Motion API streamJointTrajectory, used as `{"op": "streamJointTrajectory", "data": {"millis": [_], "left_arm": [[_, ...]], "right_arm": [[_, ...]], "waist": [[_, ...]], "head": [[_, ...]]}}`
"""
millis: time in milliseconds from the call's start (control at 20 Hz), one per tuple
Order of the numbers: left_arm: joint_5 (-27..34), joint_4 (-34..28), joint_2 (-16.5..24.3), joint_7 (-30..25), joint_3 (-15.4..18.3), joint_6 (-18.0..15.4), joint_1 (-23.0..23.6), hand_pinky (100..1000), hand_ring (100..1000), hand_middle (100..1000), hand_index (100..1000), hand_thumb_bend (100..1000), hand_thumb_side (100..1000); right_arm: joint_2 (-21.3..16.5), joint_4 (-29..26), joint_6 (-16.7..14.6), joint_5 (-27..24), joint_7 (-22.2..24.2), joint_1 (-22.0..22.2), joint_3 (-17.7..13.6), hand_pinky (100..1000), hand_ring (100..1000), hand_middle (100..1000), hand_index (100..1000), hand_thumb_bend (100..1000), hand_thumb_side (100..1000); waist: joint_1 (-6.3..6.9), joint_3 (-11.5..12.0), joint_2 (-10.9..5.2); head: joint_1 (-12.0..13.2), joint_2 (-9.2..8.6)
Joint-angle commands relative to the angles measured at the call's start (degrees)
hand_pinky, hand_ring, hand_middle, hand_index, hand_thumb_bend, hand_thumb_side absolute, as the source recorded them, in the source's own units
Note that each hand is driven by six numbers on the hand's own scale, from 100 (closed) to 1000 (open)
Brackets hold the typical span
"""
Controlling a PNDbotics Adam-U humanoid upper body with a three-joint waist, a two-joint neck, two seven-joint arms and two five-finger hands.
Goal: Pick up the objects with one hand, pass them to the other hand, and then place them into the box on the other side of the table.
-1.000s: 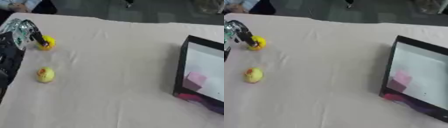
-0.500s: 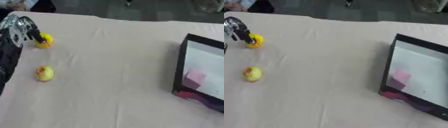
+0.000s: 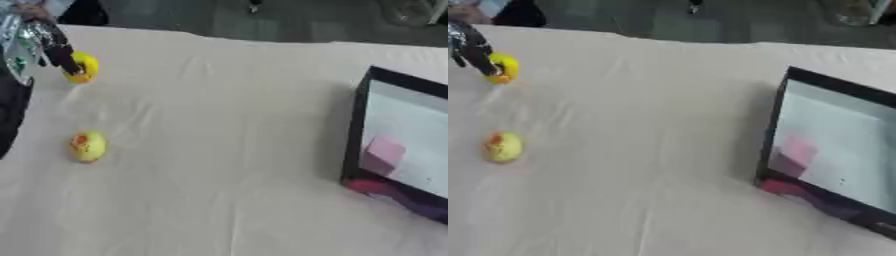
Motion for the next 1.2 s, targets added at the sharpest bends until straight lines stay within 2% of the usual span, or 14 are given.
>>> {"op": "streamJointTrajectory", "data": {"millis": [50,400,600,850,1200], "left_arm": [[4.4,-4.2,2.6,0.5,-0.7,-1.7,-0.3,798,723,572,523,100,100],[21.4,-14.3,2.4,7.9,-2.7,-3.6,5.4,789,690,545,512,100,177],[28.7,-19.0,1.8,12.1,-4.5,-4.1,8.2,785,677,535,506,100,207],[33.8,-24.1,0.3,15.7,-6.3,-4.9,11.3,787,670,530,507,100,241],[38.2,-32.4,-5.6,24.3,-7.3,-7.3,15.9,788,655,515,498,100,324]], "right_arm": [[-3.0,-0.8,-0.5,-0.4,0.0,0.0,-0.7,1000,1000,886,934,100,747],[-4.3,-0.8,-1.2,-1.2,0.4,-0.9,-0.5,1000,1000,885,933,100,737],[-5.1,-0.8,-1.6,-1.5,0.6,-1.6,-0.4,1000,1000,884,932,100,729],[-6.2,-0.8,-2.1,-1.8,1.1,-2.6,-0.1,1000,1000,885,933,100,722],[-8.5,-0.8,-2.3,-0.1,3.5,-5.6,2.0,1000,1000,890,936,100,686]], "waist": [[0.17,0.2,-2.47],[-0.09,0.6,-2.63],[-0.36,0.7,-2.65],[-0.53,0.8,-2.68],[-0.70,0.9,-2.86]], "head": [[-0.6,0.27],[-2.0,0.30],[-2.3,0.26],[-2.7,0.38],[-3.6,0.45]]}}
